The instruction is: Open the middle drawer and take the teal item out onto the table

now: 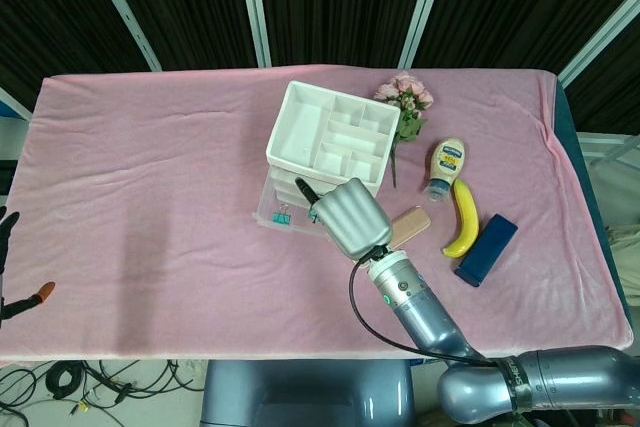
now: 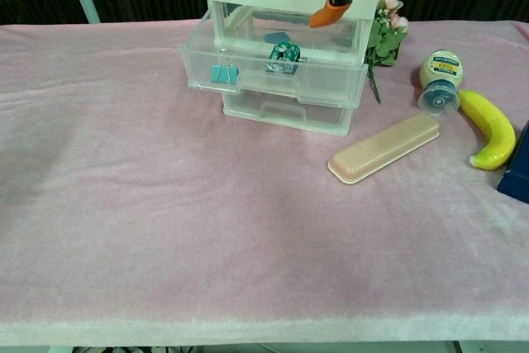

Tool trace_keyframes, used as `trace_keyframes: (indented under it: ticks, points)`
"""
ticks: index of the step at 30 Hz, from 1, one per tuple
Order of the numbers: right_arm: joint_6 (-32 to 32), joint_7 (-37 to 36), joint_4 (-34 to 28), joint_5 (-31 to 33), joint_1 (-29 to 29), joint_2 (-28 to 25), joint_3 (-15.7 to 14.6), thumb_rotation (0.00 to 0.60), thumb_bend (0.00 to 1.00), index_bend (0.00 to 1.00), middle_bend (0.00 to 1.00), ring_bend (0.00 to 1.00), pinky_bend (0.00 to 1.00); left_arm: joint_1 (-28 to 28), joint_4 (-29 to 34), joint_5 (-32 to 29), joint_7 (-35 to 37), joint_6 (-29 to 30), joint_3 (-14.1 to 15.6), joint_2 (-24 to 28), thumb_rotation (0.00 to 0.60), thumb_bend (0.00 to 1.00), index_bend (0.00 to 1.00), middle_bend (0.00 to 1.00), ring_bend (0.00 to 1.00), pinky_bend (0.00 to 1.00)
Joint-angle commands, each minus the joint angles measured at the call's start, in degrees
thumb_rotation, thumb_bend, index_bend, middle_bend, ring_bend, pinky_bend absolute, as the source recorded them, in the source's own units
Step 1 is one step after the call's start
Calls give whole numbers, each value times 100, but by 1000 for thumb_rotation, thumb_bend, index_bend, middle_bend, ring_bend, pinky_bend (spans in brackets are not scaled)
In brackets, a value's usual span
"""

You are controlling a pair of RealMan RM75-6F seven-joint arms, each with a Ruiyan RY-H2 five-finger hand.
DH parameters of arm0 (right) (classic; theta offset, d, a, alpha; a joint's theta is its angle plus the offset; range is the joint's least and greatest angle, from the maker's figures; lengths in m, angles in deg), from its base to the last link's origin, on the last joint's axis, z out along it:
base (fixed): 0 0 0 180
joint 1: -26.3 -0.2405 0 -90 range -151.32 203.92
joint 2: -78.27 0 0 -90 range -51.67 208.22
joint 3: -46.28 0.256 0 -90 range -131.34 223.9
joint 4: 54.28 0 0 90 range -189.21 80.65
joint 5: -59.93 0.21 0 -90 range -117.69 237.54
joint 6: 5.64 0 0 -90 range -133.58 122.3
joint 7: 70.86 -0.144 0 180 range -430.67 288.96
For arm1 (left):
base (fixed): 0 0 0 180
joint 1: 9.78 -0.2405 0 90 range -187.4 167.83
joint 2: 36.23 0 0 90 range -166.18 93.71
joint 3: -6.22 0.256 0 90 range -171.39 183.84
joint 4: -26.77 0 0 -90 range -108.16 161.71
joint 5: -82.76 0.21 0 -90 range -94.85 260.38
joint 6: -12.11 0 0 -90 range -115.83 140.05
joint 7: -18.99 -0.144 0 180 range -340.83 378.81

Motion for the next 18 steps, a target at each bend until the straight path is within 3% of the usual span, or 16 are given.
trace_keyframes:
  ticks: [1,18]
  points:
    - [-331,153,297,155,-295,-109,-152,600,59,232,902,922,804,-2,-10,0,-14,3,0,-5,600,0,0,0,0,0]
    - [-724,289,1136,629,-1082,112,-583,600,73,340,903,922,804,12,15,-86,-16,-33,-43,-12,600,0,0,0,0,0]
